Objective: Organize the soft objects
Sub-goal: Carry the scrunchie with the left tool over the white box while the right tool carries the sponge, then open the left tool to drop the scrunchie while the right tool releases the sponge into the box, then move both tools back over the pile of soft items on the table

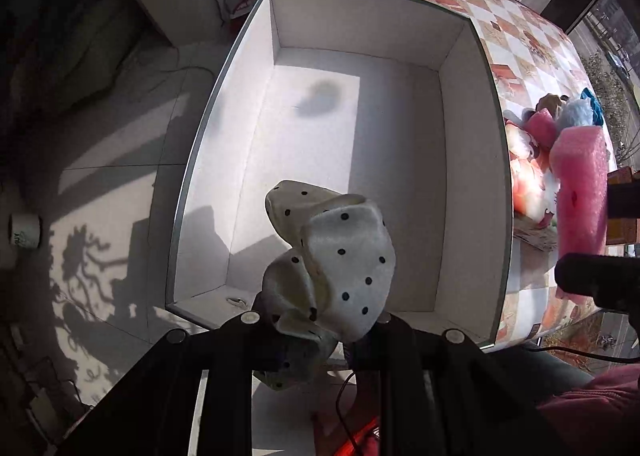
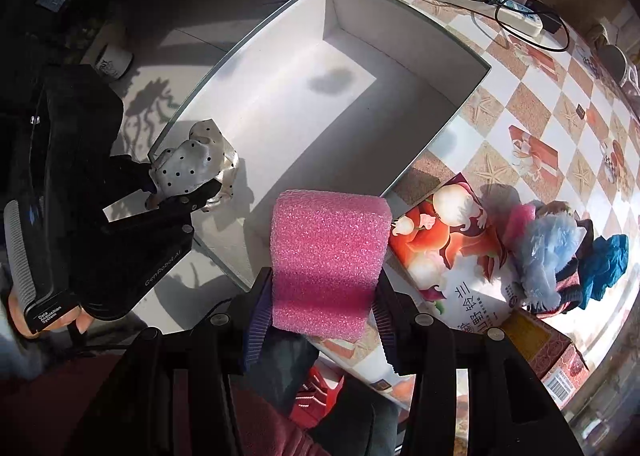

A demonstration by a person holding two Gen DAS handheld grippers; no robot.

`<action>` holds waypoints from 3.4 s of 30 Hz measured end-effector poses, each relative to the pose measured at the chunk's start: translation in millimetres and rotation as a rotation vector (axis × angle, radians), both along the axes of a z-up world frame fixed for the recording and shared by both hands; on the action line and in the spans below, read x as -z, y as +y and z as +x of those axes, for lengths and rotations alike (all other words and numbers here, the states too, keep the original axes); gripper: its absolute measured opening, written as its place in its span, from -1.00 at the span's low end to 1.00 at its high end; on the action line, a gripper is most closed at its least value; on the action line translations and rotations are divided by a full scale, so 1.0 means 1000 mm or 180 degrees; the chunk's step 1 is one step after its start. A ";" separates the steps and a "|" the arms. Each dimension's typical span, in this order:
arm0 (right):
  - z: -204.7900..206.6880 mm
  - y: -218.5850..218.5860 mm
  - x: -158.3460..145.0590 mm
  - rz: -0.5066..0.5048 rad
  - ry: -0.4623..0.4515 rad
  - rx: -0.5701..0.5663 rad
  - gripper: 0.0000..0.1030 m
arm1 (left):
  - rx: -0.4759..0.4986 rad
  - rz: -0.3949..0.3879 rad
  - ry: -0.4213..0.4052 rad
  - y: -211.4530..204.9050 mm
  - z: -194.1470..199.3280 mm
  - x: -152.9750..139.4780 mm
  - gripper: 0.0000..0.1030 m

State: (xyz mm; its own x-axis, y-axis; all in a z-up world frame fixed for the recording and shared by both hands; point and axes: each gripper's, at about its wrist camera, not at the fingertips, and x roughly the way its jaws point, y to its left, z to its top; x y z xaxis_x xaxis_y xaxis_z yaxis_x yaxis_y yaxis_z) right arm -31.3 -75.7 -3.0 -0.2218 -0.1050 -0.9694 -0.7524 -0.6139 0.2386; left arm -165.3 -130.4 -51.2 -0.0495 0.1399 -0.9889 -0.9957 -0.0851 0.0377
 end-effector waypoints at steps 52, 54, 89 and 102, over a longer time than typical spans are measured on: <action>-0.023 0.014 0.021 -0.0202 0.0027 0.0313 0.97 | -0.0168 0.0146 -0.0500 0.013 -0.022 -0.005 0.99; -0.012 0.018 0.014 -0.0150 0.0043 0.0468 0.99 | -0.0160 0.0202 -0.0632 0.017 -0.023 -0.013 0.99; 0.335 0.058 -0.010 0.0109 0.0316 0.2977 0.99 | 0.3148 -0.0653 0.1950 0.178 0.222 0.076 0.99; 0.342 0.062 0.012 -0.0074 0.0430 0.3013 0.99 | 0.3662 -0.0730 0.1813 0.149 0.244 0.060 0.99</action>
State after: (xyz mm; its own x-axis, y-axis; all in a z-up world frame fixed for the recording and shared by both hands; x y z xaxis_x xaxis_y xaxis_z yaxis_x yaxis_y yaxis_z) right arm 310.8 -13.7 -15.1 -0.3344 0.1564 -0.9294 -0.8996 0.2410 0.3643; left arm 78.9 18.4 -111.6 -0.4325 0.2144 -0.8758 -0.3325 0.8649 0.3759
